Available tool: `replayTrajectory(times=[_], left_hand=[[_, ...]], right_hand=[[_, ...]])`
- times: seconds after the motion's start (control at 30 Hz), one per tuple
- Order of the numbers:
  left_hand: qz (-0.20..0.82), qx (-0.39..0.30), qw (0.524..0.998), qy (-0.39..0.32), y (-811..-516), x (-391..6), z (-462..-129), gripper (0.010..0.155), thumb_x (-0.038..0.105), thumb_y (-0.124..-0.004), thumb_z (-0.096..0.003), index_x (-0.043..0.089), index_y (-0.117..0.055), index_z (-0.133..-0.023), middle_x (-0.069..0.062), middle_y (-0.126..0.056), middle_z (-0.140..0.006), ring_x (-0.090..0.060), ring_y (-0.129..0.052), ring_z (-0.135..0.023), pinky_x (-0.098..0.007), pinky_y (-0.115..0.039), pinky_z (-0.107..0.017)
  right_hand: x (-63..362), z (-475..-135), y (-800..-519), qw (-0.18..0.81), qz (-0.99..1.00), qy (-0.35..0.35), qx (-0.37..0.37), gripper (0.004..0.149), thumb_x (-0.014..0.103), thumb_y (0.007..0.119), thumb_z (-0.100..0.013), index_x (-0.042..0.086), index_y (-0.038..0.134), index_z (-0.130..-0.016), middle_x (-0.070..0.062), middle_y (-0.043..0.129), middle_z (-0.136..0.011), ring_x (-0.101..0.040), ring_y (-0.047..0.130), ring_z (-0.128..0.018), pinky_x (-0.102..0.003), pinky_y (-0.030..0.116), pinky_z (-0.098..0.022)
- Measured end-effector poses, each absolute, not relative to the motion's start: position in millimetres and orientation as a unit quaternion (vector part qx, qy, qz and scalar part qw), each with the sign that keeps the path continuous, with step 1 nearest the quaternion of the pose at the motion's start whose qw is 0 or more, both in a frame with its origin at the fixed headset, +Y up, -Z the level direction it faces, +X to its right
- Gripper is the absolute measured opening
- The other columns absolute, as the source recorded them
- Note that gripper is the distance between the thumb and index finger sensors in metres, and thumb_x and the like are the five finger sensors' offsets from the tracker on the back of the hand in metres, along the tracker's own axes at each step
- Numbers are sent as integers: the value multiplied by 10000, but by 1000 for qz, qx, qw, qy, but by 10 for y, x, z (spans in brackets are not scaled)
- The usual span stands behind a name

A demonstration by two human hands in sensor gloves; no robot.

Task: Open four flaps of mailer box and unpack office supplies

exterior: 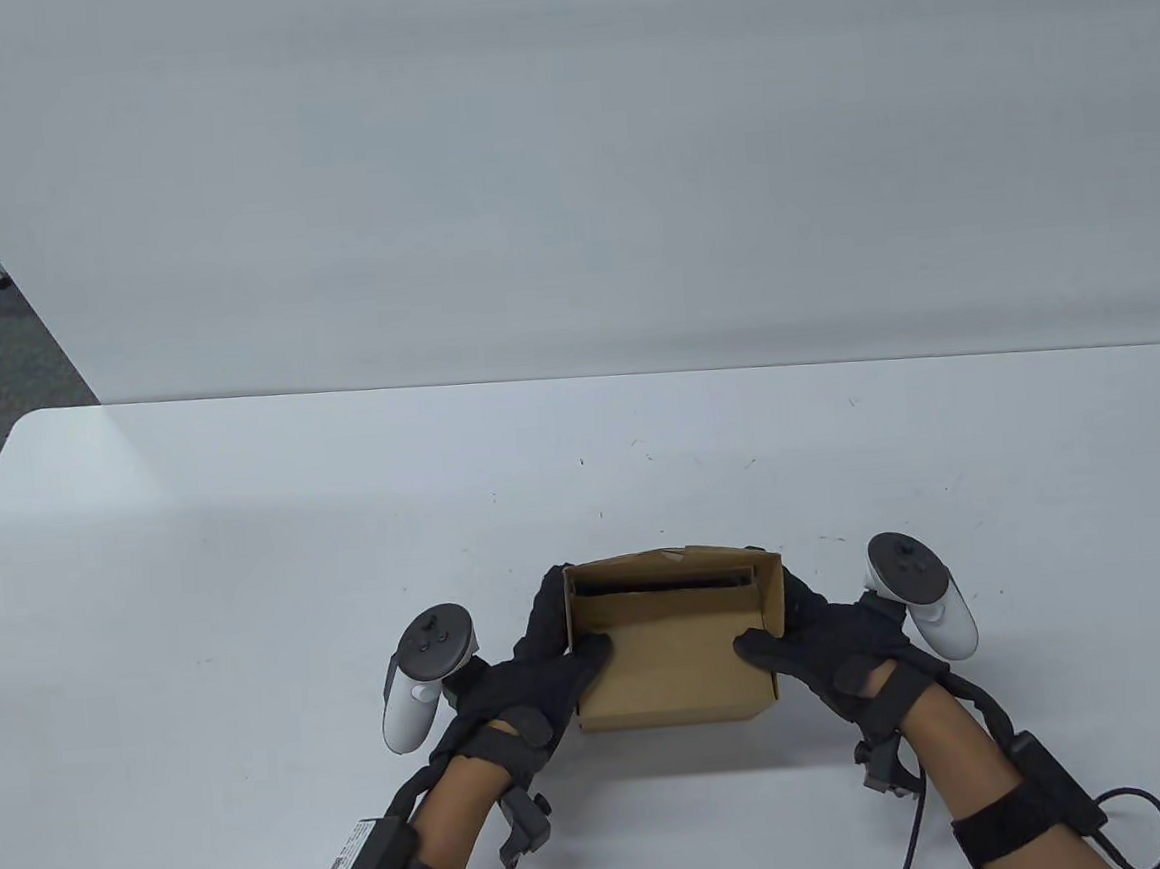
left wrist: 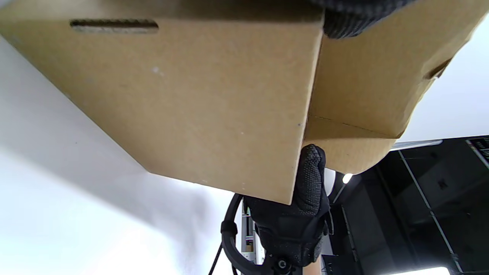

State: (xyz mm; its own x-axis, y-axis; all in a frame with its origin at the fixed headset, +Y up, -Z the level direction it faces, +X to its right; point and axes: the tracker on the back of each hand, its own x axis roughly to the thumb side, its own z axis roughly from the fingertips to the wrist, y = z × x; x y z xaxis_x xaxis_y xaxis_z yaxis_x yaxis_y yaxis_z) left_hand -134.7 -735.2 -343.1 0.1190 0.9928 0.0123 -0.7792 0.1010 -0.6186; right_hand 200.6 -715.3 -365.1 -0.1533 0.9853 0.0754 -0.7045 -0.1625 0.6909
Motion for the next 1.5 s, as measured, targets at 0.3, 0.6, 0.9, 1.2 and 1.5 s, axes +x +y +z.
replayTrajectory(times=[0.3, 0.6, 0.9, 1.2, 1.5], left_hand=[[632, -216, 696, -263, -7360, -1375, -3461, 804, 507, -626, -669, 490, 44, -1114, -25, 154, -1235, -490, 127, -1134, -735, -163, -789], [619, -213, 705, -272, -7355, -1397, -3411, 801, 495, -619, -667, 483, 44, -1117, -20, 152, -1234, -462, 130, -1149, -729, -161, -802], [641, -174, 729, -168, -7293, -1387, -3284, 855, 637, -644, -650, 350, -16, -1154, -59, -70, -1280, -455, -85, -1215, -738, -310, -795], [646, -215, 716, -152, -7309, -1361, -3270, 921, 664, -649, -641, 349, 72, -1118, -62, 62, -1244, -411, -21, -1202, -742, -267, -793], [650, -268, 694, -158, -7321, -1344, -3220, 963, 654, -656, -638, 344, 138, -1087, -67, 194, -1201, -436, 94, -1173, -769, -205, -778]], right_hand=[[1943, -3607, -7099, 548, 749, 192, 319, 875, 322, 832, -628, 263, 106, -1114, -124, 60, -1178, -676, 168, -993, -698, 422, -727], [1964, -3590, -7081, 524, 764, 190, 325, 839, 340, 845, -619, 317, 160, -1103, -72, 88, -1185, -633, 180, -1022, -694, 365, -739], [2010, -3570, -7017, 516, 777, 170, 317, 597, 408, 754, -647, 297, 367, -1088, -50, 295, -1193, -599, 288, -1033, -729, 348, -714], [2026, -3569, -6970, 526, 780, 156, 302, 521, 424, 701, -654, 223, 481, -1082, -69, 430, -1173, -596, 380, -1006, -735, 383, -695], [2038, -3537, -6876, 521, 790, 134, 294, 510, 419, 706, -652, 183, 536, -1070, -95, 505, -1153, -607, 507, -965, -740, 445, -671]])
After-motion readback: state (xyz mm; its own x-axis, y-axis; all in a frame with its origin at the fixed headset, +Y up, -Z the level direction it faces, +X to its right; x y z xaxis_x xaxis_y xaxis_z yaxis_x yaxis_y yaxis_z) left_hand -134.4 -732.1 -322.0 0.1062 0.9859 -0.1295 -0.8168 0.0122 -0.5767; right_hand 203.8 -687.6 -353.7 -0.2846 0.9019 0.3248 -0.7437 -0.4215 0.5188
